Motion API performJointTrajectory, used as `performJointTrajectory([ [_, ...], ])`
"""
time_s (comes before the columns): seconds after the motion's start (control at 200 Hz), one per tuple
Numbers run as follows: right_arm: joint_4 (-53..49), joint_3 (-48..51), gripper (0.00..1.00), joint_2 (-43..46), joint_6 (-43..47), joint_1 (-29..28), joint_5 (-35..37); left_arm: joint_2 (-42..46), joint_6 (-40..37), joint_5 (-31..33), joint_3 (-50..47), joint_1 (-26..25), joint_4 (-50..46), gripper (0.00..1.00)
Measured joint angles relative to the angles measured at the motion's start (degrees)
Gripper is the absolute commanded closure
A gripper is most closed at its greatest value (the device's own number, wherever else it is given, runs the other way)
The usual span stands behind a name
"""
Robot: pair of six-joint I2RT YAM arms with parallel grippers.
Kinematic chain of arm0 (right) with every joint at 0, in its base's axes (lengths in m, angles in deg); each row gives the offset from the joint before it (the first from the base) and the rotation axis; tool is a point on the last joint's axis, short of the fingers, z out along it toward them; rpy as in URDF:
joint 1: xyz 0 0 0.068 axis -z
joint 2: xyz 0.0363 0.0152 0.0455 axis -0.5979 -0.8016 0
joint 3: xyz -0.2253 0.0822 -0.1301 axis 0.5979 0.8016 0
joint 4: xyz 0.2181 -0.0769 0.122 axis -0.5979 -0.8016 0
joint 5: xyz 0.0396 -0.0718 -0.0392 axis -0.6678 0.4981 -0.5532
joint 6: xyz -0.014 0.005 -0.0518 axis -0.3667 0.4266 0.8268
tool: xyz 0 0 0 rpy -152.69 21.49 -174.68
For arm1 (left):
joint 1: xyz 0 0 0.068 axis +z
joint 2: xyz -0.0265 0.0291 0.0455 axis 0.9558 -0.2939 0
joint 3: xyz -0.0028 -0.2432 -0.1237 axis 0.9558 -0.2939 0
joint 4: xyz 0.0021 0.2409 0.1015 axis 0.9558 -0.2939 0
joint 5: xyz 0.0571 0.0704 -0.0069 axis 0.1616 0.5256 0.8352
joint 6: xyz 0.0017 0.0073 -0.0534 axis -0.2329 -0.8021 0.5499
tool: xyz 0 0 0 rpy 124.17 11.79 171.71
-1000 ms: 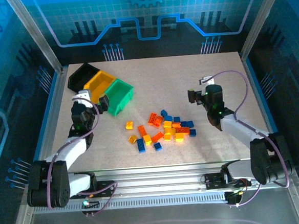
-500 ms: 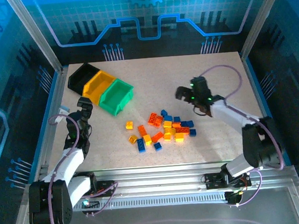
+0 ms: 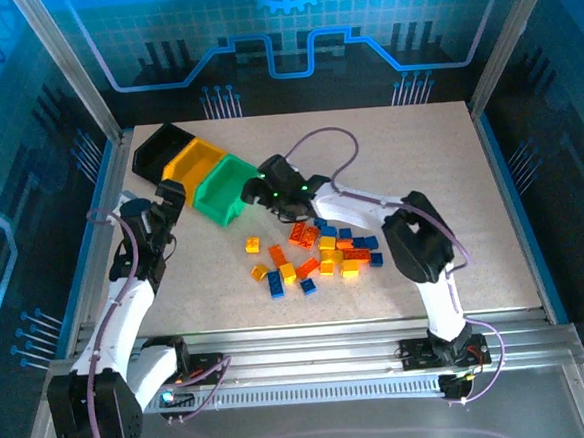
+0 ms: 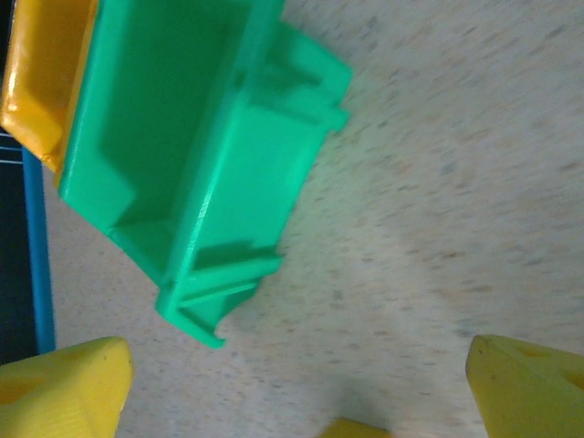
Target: Sort the legos into containers by color
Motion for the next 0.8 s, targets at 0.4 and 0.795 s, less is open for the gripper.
performJointTrajectory([
  [0.4,-14.4,-30.8,0.27,-19.6,-10.3,-1.0,1.3,1.2,0.0,-4.6,0.0,0.0,-3.4,0.01],
  [0.795,-25.0,-40.5,0.76,-25.9,-9.9,0.4,1.3,1.2,0.0,-7.0,1.2,0.0,-4.8,0.01],
])
